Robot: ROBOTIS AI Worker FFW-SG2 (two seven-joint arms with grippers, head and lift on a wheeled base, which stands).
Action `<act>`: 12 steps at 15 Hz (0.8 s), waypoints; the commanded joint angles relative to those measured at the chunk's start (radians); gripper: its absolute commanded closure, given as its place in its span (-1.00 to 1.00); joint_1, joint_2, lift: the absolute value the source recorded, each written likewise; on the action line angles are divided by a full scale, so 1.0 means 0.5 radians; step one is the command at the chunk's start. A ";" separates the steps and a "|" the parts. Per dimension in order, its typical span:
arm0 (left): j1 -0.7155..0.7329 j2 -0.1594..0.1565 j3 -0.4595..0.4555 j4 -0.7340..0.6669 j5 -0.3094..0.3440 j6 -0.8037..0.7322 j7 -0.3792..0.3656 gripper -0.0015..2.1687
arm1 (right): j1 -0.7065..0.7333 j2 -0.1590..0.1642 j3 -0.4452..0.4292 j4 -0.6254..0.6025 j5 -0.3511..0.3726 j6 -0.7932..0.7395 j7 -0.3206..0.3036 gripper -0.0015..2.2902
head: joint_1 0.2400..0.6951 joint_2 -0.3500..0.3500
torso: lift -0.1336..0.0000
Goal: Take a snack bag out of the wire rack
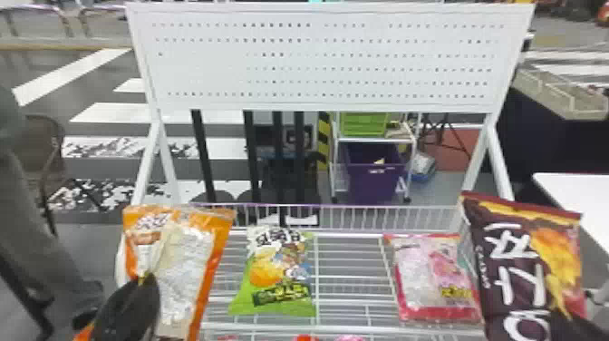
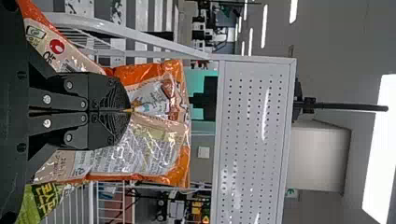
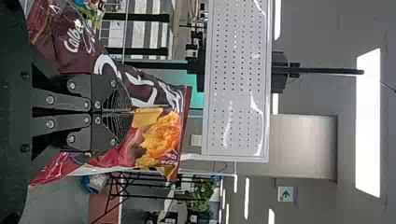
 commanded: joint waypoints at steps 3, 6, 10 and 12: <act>0.007 -0.001 0.000 0.000 0.000 0.000 0.003 0.72 | 0.033 0.008 0.023 -0.044 0.042 0.000 -0.001 0.97 | 0.14 0.00 | 1.00; 0.007 0.002 0.000 -0.003 0.000 0.000 0.006 0.72 | 0.051 0.012 0.020 -0.053 0.048 0.006 -0.001 0.97 | 0.14 0.00 | 1.00; 0.004 0.008 0.000 -0.003 0.003 0.000 0.006 0.72 | 0.066 0.012 0.011 -0.062 0.054 0.024 -0.001 0.97 | 0.14 0.00 | 1.00; 0.004 0.011 0.000 -0.003 0.003 0.000 0.006 0.72 | 0.066 0.012 0.008 -0.062 0.054 0.043 -0.001 0.97 | 0.14 0.00 | 1.00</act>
